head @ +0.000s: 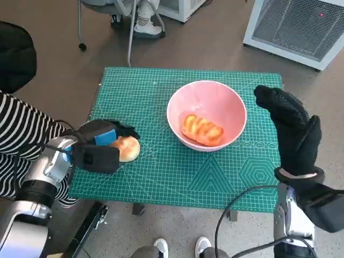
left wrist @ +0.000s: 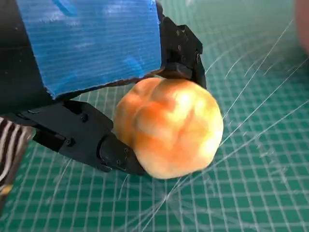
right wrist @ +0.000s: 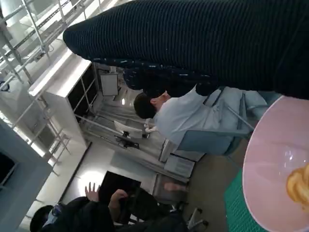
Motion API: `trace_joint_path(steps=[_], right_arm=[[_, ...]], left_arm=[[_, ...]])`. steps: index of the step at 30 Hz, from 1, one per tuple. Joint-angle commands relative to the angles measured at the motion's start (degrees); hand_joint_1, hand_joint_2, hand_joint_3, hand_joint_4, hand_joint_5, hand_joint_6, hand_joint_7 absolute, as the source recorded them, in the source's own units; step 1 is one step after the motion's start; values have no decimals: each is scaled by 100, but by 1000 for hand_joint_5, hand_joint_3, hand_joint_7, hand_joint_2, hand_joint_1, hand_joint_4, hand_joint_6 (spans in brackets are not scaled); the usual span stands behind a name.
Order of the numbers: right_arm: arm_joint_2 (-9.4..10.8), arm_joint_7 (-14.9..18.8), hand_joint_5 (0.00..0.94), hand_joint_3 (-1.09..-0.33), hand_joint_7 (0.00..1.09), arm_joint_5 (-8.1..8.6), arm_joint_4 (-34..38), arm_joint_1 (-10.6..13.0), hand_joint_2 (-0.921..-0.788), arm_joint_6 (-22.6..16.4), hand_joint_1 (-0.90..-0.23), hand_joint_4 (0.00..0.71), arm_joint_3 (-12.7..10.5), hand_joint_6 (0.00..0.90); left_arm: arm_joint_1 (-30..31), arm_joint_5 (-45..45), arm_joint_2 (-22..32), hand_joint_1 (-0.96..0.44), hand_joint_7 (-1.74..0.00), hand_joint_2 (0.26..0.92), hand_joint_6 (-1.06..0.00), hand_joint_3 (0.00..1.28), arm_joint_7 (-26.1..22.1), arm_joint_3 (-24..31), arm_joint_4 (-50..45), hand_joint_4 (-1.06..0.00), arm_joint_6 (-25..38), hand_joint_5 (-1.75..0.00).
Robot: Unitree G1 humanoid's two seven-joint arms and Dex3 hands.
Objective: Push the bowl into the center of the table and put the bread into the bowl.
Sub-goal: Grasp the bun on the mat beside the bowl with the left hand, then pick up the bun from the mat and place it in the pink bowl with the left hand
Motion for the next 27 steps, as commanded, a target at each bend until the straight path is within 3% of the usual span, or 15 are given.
trace_joint_path(steps=[1,7,13,20,27], right_arm=[[-10,-19,0,-780,529,-41,124,53,-921,27,-780,183,12,61],[-19,-11,1,-781,529,-35,189,8,-921,13,-780,183,7,61],[-26,-3,1,-781,529,-15,226,-56,-921,20,-781,184,1,61],[-27,25,1,-780,528,47,306,-152,-921,12,-782,184,-24,62],[16,30,1,-778,527,59,422,-237,-921,-34,-782,185,-2,64]], left_arm=[[39,-19,12,-1,-1190,913,-642,34,212,35,146,-779,-376,-1027],[38,-346,120,1,-1209,918,-628,33,229,311,-155,-776,-764,-1028],[-22,-896,163,1,-1236,920,-588,59,-47,719,-739,-746,-874,-1072],[-274,-1504,-7,1,-1201,918,-616,43,-326,1186,-1728,-765,-496,-1058],[-685,-1579,-567,1,-1151,912,-652,25,-84,1294,-2440,-793,13,-1045]])
